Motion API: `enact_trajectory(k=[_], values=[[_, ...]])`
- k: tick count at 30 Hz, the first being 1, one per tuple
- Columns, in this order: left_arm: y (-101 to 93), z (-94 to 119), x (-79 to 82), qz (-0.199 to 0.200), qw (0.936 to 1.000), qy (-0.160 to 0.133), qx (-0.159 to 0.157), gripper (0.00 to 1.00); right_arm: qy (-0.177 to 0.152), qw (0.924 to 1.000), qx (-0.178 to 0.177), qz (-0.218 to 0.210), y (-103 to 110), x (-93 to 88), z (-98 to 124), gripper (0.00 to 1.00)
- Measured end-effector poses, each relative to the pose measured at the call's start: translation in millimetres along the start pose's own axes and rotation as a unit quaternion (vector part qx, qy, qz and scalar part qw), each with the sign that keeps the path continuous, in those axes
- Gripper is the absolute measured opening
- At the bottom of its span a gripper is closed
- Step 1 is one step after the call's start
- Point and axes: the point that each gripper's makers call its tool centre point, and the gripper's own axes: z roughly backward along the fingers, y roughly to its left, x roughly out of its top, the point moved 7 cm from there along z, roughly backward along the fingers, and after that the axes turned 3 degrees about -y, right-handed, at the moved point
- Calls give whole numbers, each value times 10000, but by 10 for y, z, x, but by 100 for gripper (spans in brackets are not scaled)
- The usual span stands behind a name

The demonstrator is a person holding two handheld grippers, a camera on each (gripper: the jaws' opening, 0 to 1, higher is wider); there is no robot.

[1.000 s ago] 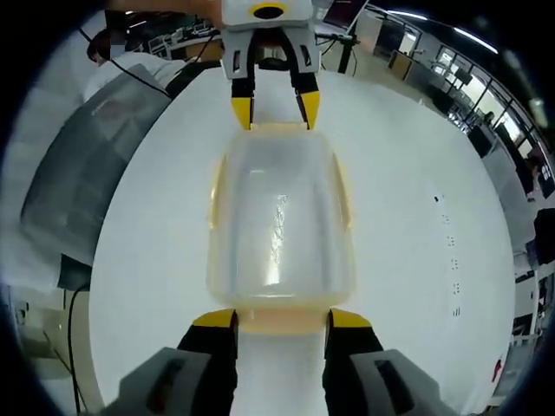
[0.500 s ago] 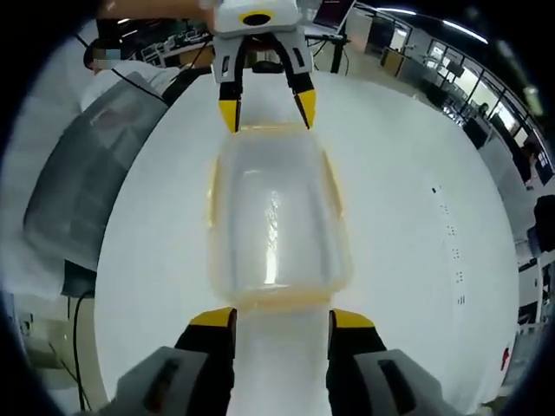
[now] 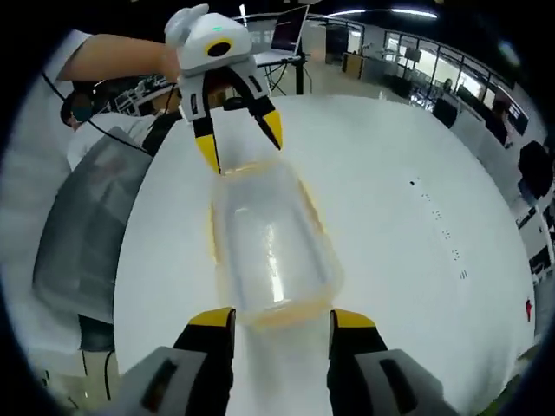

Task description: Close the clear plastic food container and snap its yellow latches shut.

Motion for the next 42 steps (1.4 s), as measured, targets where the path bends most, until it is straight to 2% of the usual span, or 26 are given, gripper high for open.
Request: enact_trajectory(k=[1, 3, 5, 8, 10, 12, 14, 15, 17, 18, 24, 27, 30, 32, 34, 39, 42], values=[[2, -10, -20, 117, 9998, 64, 162, 44, -88, 9998, 7, -196, 14, 7, -7, 44], [-28, -30, -29, 204, 9997, 36, 152, 45, -170, 9991, -77, -369, 19, 12, -18, 46], [-31, -23, -36, 418, 9986, -3, 316, 46, -209, 9983, -137, -529, 34, 12, -34, 45], [-2, 15, -3, 997, 9927, -319, 592, 45, -243, 9966, -219, -754, 57, 1, -65, 44], [22, 30, -19, 1244, 9890, -330, 731, 44, -234, 9949, -279, -938, 58, -23, -89, 44], [28, 32, -22, 1697, 9810, -473, 808, 45, -288, 9931, -393, -1064, 40, -42, -106, 43], [15, 26, -24, 2260, 9686, -687, 783, 44, -394, 9889, -467, -1352, 43, -52, -121, 43], [11, 26, -37, 2529, 9612, -752, 804, 43, -419, 9881, -475, -1404, 42, -54, -125, 43], [-19, 10, -47, 3123, 9405, -1064, 811, 44, -530, 9834, -538, -1649, 39, -61, -142, 44], [-33, 7, -66, 3260, 9356, -1079, 821, 44, -573, 9822, -542, -1706, 42, -63, -150, 45], [-108, -49, -151, 3651, 9208, -1075, 851, 44, -760, 9722, -684, -2107, 53, -83, -166, 45], [-129, -65, -176, 3740, 9170, -1043, 916, 44, -872, 9636, -763, -2408, 44, -107, -182, 45], [-135, -81, -185, 3969, 9064, -1106, 930, 44, -942, 9576, -812, -2600, 47, -111, -194, 46], [-140, -85, -175, 4177, 8961, -1182, 923, 44, -990, 9551, -861, -2655, 43, -106, -195, 46], [-132, -87, -163, 4295, 8892, -1241, 974, 44, -1044, 9520, -888, -2737, 32, -108, -205, 45], [-166, -133, -165, 4431, 8822, -1228, 1011, 44, -1111, 9460, -896, -2911, 33, -114, -223, 46], [-174, -144, -183, 4544, 8760, -1235, 1045, 44, -1184, 9394, -848, -3104, 40, -131, -231, 45]])
